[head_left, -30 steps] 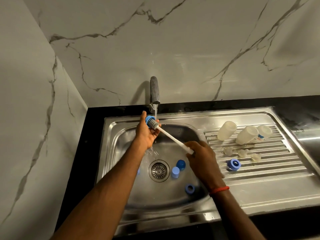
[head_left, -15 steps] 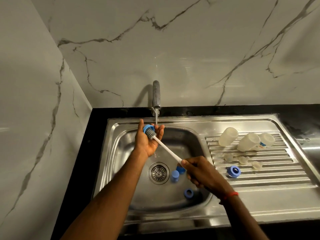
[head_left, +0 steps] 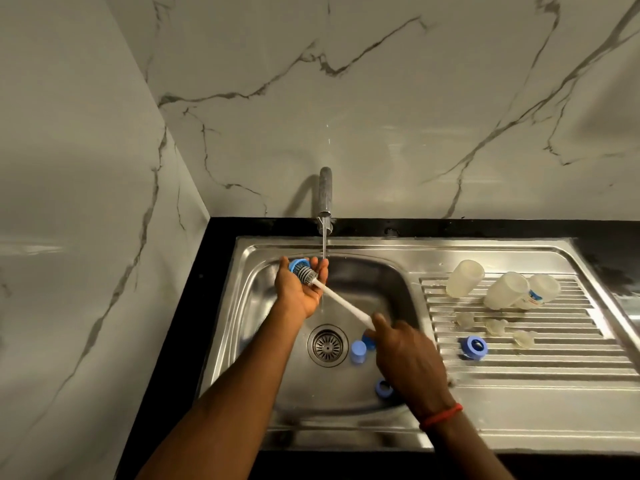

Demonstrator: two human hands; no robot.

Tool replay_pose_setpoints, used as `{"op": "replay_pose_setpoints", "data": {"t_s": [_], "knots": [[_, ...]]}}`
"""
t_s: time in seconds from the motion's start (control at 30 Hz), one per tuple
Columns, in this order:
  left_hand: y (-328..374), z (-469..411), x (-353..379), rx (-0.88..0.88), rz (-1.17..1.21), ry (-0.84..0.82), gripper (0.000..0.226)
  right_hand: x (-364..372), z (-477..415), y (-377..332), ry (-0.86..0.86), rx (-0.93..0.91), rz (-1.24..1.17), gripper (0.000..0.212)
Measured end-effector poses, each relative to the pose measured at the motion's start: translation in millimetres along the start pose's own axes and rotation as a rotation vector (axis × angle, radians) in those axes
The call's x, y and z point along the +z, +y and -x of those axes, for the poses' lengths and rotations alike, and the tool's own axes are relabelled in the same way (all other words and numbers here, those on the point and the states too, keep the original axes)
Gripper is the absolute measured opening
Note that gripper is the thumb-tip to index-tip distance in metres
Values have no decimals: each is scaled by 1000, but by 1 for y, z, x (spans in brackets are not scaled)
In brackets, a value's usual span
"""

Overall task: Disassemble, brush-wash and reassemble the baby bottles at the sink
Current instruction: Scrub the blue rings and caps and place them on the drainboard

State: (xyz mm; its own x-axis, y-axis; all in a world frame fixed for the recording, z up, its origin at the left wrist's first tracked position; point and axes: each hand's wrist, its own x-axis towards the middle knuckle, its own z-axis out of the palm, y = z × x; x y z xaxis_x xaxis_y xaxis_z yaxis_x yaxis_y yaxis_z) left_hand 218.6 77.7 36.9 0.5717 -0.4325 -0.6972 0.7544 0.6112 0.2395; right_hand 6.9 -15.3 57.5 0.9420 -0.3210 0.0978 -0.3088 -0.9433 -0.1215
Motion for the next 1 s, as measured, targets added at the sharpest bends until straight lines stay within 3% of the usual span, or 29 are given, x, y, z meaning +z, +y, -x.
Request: {"op": "replay_pose_setpoints", "data": {"t_s": [0.1,0.17,0.27,0.4,0.63,0.73,0.87,1.0], "knots": [[6,-3,-6,33,-32,8,57,-7,-3,6,-220,5,-382,33],[7,-3,-10,61,-50,-21,59,-18,-9,11,-279,3,-578,32],[12,-1,-2,108,-108,-94,60,-28,-16,11,-344,146,-805,35],[12,-4,2,200,-144,-55,54,-27,-19,25,-319,177,-715,36],[6,-5,-19,260,-114,-104,12,-23,0,55,-290,176,-687,31],[-8,-5,-18,316,-145,-114,23,-15,5,40,-277,134,-702,26],[-12,3,-14,312,-137,-3,66,6,4,26,-212,119,-546,28],[-3,-5,-17,326,-184,37,75,14,6,13,-131,67,-522,24]]}}
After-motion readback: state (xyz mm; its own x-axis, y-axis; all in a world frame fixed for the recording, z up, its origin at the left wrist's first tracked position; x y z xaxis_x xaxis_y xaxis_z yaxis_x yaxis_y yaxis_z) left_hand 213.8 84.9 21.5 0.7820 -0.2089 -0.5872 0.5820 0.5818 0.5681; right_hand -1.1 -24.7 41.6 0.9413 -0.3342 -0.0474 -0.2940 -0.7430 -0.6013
